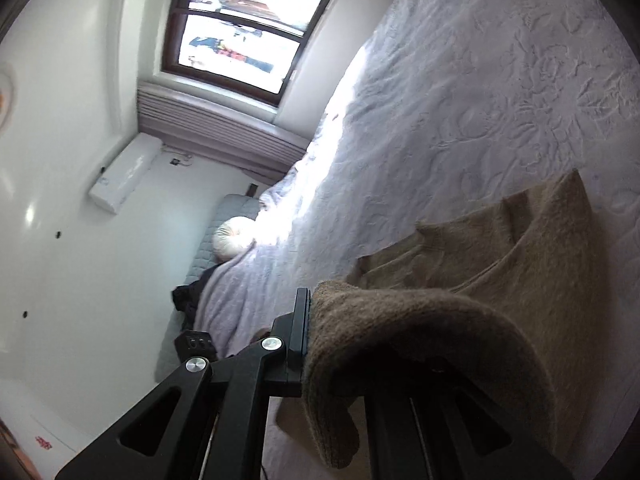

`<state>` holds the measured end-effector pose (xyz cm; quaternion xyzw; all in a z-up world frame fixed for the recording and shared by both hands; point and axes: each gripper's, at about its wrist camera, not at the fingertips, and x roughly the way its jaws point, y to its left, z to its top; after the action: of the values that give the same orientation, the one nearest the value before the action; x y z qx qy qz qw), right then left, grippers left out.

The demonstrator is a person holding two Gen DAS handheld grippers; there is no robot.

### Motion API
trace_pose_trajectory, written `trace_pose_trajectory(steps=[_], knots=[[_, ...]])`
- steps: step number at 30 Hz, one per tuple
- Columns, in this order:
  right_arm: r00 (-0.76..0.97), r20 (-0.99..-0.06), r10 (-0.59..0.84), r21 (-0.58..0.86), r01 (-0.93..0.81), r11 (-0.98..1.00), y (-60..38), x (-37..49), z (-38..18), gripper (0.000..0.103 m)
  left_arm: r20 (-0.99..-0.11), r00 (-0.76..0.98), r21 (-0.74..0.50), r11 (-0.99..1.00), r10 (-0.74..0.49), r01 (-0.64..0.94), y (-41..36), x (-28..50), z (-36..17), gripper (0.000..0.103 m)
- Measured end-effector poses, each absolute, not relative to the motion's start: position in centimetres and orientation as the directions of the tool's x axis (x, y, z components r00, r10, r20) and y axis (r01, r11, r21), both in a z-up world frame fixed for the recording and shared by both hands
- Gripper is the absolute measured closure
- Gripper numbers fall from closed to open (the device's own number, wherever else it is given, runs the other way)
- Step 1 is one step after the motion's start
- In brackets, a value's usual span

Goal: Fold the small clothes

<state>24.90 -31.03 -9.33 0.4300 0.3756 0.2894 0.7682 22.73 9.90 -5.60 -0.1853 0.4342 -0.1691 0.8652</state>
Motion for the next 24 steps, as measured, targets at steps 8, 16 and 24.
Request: trace_pose_trajectory(steps=[8,16,24], knots=[[0.528,-0.446,0.722,0.852,0.003,0.524,-31.3,26.3,-14.0,0.095,-0.760,0.509,-0.409,0.906,-0.403,0.107,8.8,23.8,-9.0,0.075],[0.512,-0.438,0.739,0.844,-0.050,0.534,-30.9,22.0,-11.3,0.062,-0.711,0.509,-0.466,0.867,-0.485,0.176,9.1,20.9,-6.2,0.024],[0.540,-0.334,0.773,0.871,-0.136,0.472,-30.5,24.3,-8.6,0.087,-0.712,0.547,-0.470,0.877,-0.441,0.094,7.9,23.5,-6.4,0.024]])
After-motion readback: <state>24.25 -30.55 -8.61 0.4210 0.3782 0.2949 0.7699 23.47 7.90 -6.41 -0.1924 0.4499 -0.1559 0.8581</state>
